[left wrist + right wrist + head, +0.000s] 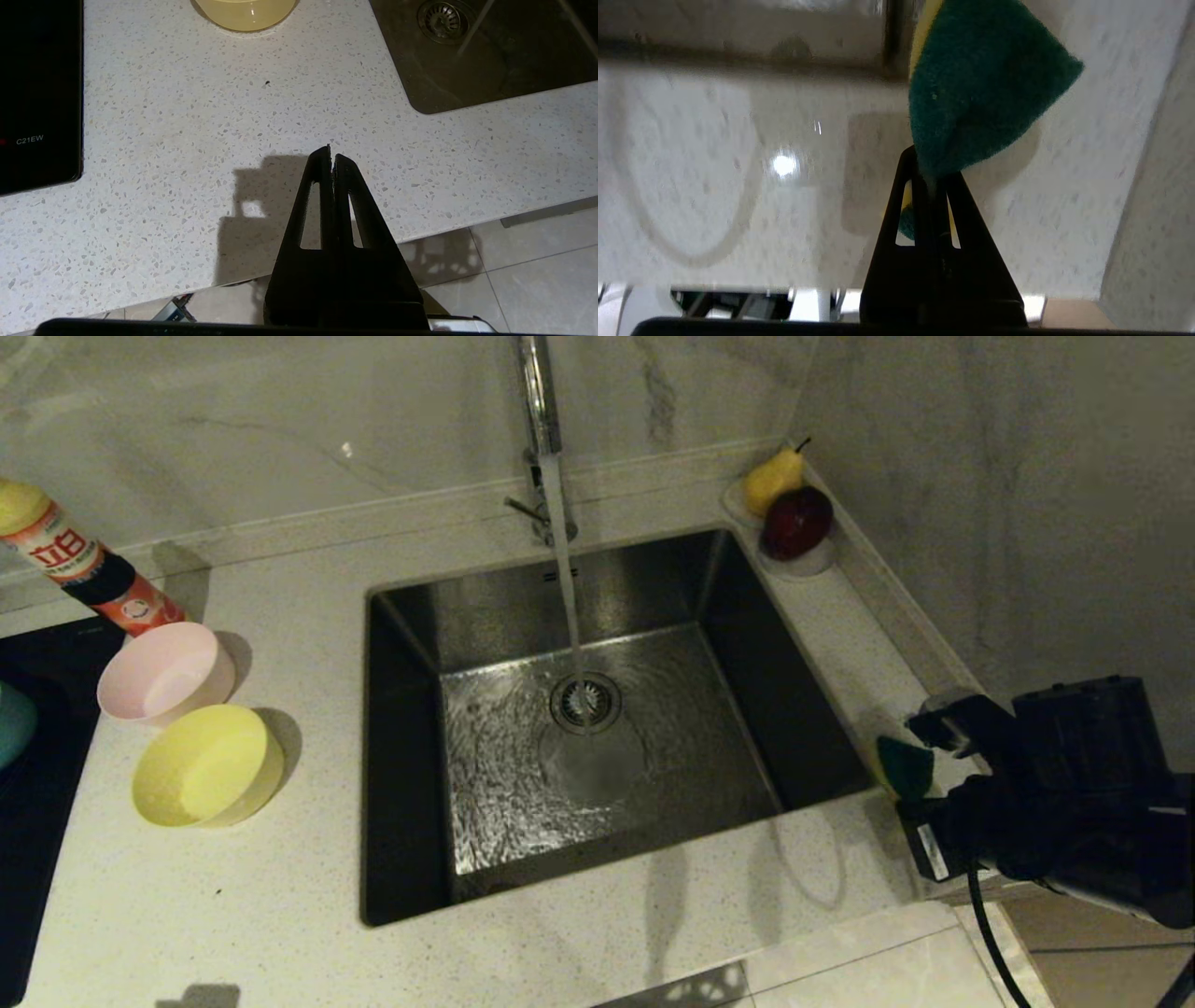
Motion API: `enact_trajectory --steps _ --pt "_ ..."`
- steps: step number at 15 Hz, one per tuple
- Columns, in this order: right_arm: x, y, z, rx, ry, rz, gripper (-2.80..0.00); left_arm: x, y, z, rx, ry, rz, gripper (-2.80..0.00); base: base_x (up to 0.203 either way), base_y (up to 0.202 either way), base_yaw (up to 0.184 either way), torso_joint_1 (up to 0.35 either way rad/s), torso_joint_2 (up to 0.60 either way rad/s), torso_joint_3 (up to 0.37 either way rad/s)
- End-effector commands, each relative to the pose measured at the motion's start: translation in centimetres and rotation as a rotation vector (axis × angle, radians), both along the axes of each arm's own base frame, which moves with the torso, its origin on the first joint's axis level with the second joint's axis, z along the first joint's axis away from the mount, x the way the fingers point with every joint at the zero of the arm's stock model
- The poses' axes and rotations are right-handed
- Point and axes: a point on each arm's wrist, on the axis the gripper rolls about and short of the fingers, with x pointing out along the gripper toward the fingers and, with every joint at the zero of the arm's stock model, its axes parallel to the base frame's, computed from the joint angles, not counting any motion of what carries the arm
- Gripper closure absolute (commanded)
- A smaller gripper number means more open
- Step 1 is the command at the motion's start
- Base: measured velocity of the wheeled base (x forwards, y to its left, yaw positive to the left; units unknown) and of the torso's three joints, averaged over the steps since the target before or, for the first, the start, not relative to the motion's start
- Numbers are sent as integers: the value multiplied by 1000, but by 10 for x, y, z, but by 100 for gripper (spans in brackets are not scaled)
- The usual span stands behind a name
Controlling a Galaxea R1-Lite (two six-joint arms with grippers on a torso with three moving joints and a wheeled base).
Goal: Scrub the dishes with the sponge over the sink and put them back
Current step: Put down the sponge
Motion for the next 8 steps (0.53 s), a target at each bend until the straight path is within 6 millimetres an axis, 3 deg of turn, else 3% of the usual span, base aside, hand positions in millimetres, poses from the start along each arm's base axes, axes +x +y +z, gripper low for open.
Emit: enact_trajectory --steps 1,8 --pt "6 0 -4 -17 -2 -2 0 0 0 0 0 2 0 0 0 0 0 0 0 0" --pt "15 -3 1 -42 -35 -5 0 0 0 0 0 2 0 0 0 0 0 0 0 0"
